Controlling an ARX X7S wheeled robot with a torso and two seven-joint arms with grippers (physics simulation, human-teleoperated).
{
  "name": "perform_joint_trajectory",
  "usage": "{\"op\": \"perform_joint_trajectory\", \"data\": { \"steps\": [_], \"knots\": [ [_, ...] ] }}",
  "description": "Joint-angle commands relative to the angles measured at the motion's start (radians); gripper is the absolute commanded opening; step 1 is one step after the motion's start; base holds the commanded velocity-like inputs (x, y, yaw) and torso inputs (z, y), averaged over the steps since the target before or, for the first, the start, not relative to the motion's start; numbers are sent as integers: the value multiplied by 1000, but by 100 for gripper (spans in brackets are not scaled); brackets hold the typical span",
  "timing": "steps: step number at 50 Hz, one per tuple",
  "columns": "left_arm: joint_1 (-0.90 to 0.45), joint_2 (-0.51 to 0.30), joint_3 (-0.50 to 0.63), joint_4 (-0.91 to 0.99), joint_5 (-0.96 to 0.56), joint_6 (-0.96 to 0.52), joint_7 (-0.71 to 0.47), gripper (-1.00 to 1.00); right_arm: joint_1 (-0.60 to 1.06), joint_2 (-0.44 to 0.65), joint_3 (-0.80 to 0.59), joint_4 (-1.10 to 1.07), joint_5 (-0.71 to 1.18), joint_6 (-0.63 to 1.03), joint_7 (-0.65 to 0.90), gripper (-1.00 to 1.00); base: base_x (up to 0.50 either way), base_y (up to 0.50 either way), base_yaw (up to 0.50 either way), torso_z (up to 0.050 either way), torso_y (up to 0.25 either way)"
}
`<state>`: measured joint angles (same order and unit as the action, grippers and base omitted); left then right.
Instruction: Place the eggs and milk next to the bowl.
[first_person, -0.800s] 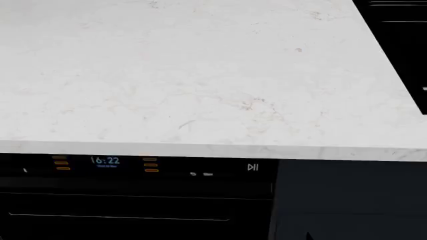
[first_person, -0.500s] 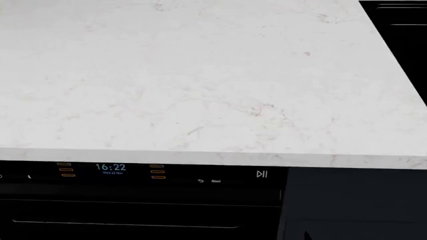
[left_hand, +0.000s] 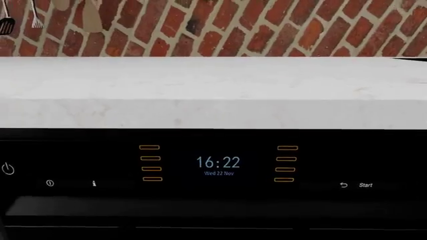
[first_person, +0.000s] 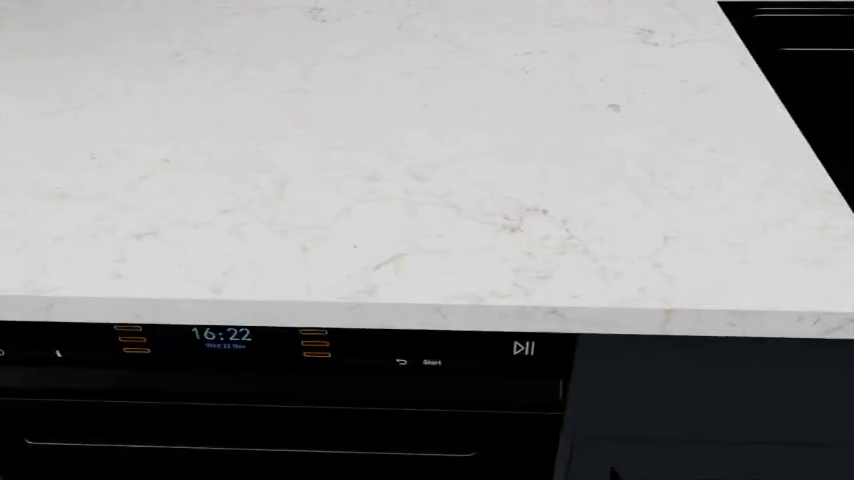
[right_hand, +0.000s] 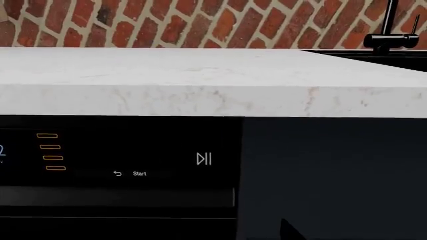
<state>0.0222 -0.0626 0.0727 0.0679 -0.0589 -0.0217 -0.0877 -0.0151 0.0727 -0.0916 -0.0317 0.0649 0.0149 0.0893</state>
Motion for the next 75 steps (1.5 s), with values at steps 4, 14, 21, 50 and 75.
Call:
{"op": "perform_joint_trajectory", "data": {
  "steps": [4,14,21,50,75],
  "knots": [
    [-8,16,-6,-34,19,9,20,100,11,14,-17,15,19,-8,6,100,0,0,0,0,0],
    [-5,0,7,-18,-10,-18,8,100,11,24,-30,2,32,-2,19,100,0,0,0,15,0],
    [-6,-12,22,-7,-20,-19,3,100,12,33,-40,-5,34,0,30,100,0,0,0,50,0],
    [-10,-44,59,27,-50,-18,-40,100,10,65,-61,-46,62,7,59,100,0,0,0,50,0],
    [-333,-178,-74,437,-316,-590,-83,100,198,280,108,-466,170,397,64,100,0,0,0,6,0]
  ]
}}
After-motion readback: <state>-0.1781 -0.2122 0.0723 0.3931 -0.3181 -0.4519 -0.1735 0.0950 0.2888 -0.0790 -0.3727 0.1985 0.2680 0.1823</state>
